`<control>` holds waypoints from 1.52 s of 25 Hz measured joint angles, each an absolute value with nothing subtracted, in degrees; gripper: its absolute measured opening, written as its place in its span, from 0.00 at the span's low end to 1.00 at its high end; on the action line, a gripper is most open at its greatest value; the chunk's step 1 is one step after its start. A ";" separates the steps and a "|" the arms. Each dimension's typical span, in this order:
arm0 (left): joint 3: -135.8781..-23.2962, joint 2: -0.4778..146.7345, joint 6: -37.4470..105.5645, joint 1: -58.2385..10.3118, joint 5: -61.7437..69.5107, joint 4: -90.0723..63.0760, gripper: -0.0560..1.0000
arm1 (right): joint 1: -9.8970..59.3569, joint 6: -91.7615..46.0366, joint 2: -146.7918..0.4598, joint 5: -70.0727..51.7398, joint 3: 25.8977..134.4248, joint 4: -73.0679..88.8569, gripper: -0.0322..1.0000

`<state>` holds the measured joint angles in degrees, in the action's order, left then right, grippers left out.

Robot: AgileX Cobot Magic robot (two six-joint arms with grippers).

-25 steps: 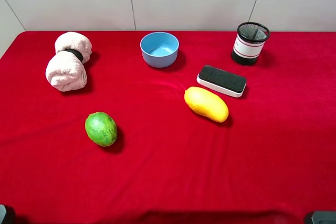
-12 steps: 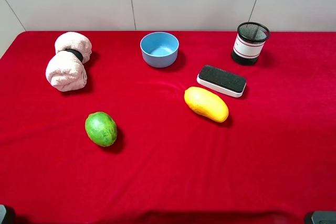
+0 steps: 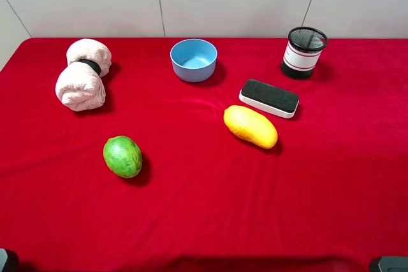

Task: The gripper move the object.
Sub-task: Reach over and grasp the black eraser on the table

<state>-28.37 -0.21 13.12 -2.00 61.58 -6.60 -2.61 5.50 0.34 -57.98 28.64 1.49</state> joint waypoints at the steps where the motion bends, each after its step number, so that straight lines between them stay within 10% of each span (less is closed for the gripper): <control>1: -28.37 -0.21 13.12 -2.00 61.58 -6.60 0.98 | -2.61 5.50 0.34 -57.98 28.64 1.49 0.54; 9: -28.37 -0.21 13.12 -2.00 61.58 -6.60 0.98 | -2.61 5.50 -0.53 -58.16 28.64 1.05 0.69; 38: -28.37 -0.21 13.12 -2.00 61.58 -6.60 0.98 | 5.13 -23.97 -56.35 -49.63 45.88 7.81 0.70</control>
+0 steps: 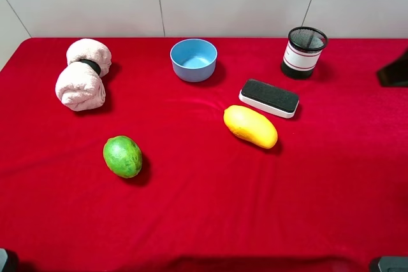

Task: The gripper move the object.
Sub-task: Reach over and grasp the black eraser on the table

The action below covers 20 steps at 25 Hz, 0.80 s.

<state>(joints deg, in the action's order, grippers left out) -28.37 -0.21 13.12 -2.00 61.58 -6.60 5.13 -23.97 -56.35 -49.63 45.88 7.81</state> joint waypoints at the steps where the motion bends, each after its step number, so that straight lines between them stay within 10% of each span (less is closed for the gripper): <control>1: -28.37 -0.21 13.12 -2.00 61.58 -6.60 0.98 | 6.22 -24.11 -58.24 -49.15 46.88 7.37 0.70; 20: -28.37 -0.21 13.12 -2.00 61.58 -6.60 0.98 | 17.15 -32.91 -87.13 -41.19 59.89 6.59 0.70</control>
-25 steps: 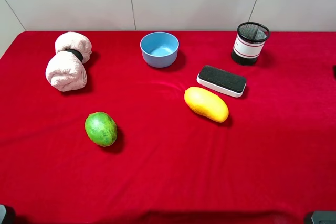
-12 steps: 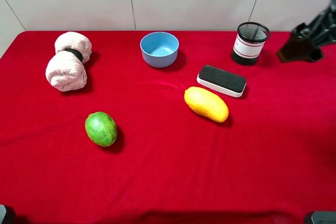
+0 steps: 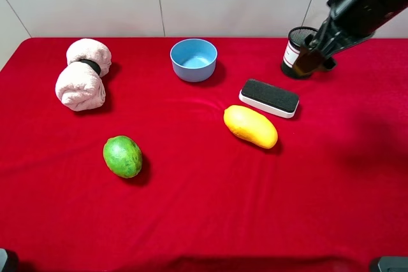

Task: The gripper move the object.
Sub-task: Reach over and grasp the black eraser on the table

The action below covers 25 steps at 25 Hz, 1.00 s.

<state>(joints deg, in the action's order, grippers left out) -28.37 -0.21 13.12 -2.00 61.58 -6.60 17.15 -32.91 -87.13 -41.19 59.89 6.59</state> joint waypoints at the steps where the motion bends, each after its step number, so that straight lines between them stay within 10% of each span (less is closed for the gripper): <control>1: -28.37 -0.21 13.12 -2.00 61.58 -6.60 0.98 | 17.23 -33.13 -88.16 -40.52 60.03 7.09 0.70; 25: -28.37 -0.21 13.12 -2.00 61.58 -6.60 0.98 | 17.23 -43.16 -104.69 -30.22 60.12 14.56 0.70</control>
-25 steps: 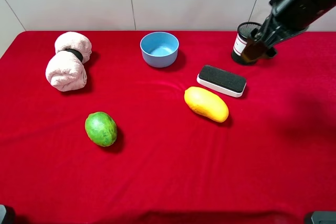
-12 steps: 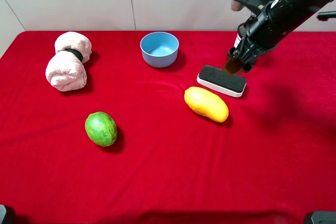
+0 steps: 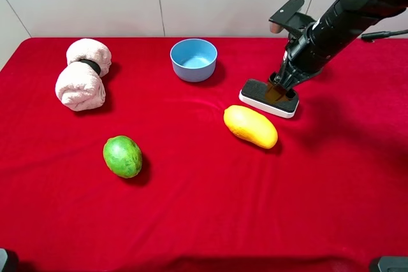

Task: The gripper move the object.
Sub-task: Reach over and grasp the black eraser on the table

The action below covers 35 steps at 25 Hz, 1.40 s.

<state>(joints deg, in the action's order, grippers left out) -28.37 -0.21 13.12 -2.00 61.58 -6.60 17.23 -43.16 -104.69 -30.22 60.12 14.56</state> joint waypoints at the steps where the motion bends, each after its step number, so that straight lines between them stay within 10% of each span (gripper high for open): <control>1: -28.37 -0.21 13.12 -2.00 61.58 -6.60 0.98 | 17.23 -43.28 -105.19 -29.71 60.12 14.56 0.70; 35: -28.37 -0.21 13.12 -2.00 61.58 -6.60 0.98 | 17.23 -47.88 -114.14 -24.13 60.12 17.71 0.70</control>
<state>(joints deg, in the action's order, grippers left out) -28.37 -0.21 13.12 -2.00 61.58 -6.60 17.23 -47.88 -114.14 -24.13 60.12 17.71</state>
